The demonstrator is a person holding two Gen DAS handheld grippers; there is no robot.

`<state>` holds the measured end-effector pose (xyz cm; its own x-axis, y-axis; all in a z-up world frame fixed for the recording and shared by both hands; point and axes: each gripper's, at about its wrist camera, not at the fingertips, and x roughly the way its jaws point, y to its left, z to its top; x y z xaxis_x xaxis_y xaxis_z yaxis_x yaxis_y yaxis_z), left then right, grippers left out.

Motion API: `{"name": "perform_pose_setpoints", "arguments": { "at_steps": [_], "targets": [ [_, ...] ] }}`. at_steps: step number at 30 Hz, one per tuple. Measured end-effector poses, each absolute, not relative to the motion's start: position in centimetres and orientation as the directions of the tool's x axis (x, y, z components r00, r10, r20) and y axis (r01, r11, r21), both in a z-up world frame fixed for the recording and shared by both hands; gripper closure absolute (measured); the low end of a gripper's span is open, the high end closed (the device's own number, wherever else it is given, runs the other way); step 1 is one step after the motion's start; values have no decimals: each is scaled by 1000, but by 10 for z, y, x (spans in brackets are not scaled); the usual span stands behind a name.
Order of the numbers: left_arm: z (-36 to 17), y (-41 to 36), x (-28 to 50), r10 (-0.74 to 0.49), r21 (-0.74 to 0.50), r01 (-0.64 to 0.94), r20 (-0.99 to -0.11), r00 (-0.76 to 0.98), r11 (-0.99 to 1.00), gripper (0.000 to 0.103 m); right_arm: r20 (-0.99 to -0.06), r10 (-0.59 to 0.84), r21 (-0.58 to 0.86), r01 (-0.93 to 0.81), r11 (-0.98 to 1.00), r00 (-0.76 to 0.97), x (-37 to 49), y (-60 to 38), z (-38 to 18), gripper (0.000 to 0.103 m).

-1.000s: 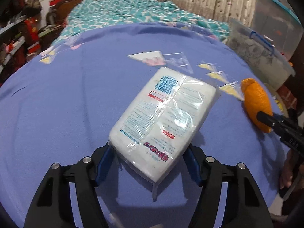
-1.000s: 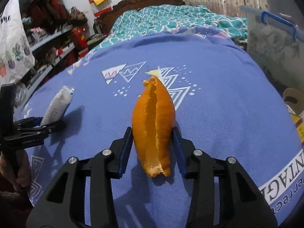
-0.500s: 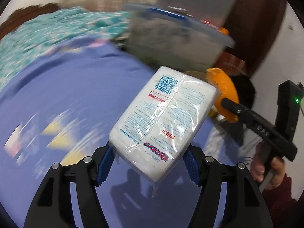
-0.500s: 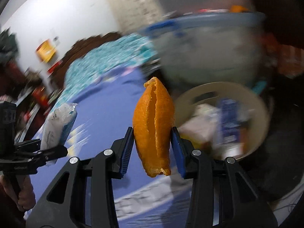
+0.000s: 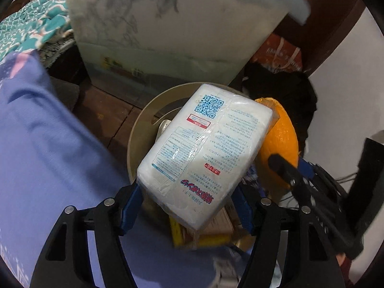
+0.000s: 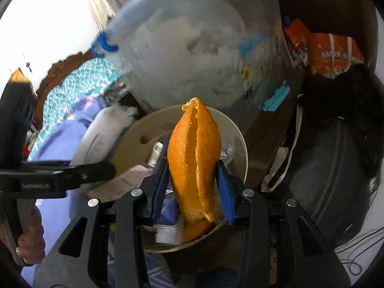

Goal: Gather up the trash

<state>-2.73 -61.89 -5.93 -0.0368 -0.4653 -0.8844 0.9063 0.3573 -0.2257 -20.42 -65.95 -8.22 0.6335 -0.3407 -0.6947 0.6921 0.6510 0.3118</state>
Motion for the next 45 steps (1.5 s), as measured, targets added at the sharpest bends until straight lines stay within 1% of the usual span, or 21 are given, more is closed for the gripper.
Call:
{"name": "perform_pose_setpoints", "arguments": {
  "at_steps": [1,2,3,5,6,8,9,11,16,22,25,27,28,29,33,38,45],
  "targets": [
    [-63,-626,-27,-453,-214,908,-891,-30,361,33,-705,-335,295,688,663,625,-201,-658,-85,58],
    [-68,-634,-27,-433,-200,909,-901,-24,366,27,-712,-338,275,687,672,615,-199,-660,-88,53],
    [-74,-639,-26,-413,-188,907,-910,-17,377,25,-721,-347,249,691,678,600,-197,-660,-89,52],
    [-77,-639,-22,-410,-196,902,-912,-23,385,21,-725,-361,221,695,684,586,-193,-659,-92,40],
    [-76,-637,-19,-414,-199,901,-910,-24,385,20,-718,-362,228,692,685,594,-194,-659,-92,37],
    [-72,-633,-20,-430,-202,903,-903,-21,379,15,-709,-371,229,694,683,600,-197,-657,-91,34],
    [-70,-633,-20,-434,-197,906,-901,-16,375,14,-700,-380,233,697,678,604,-200,-656,-90,33],
    [-62,-626,-23,-445,-177,912,-896,7,371,14,-685,-389,250,700,669,617,-206,-654,-87,32],
    [-33,-591,-30,-519,-211,912,-854,2,352,14,-634,-430,284,711,643,642,-228,-635,-68,30],
    [-10,-528,-40,-576,-210,910,-816,38,357,14,-599,-395,372,679,633,697,-240,-600,-55,30],
    [-9,-495,-43,-573,-186,905,-816,75,383,13,-590,-360,423,657,625,722,-239,-577,-55,30],
    [-10,-471,-45,-557,-139,899,-821,129,414,13,-585,-332,458,639,618,740,-238,-559,-55,30],
    [-11,-462,-44,-549,-121,896,-822,152,428,12,-583,-322,469,633,616,746,-237,-550,-55,30],
    [-11,-451,-45,-539,-94,891,-822,183,445,9,-582,-317,474,630,616,748,-237,-543,-55,30],
    [-11,-410,-44,-508,-30,868,-821,262,495,9,-579,-302,494,621,609,757,-233,-516,-52,29],
    [-9,-373,-43,-481,4,839,-817,316,544,9,-576,-299,521,624,583,761,-231,-493,-48,29],
    [3,-337,-48,-496,41,823,-781,380,567,9,-590,-306,517,641,568,747,-230,-463,-45,25]
  ]
}}
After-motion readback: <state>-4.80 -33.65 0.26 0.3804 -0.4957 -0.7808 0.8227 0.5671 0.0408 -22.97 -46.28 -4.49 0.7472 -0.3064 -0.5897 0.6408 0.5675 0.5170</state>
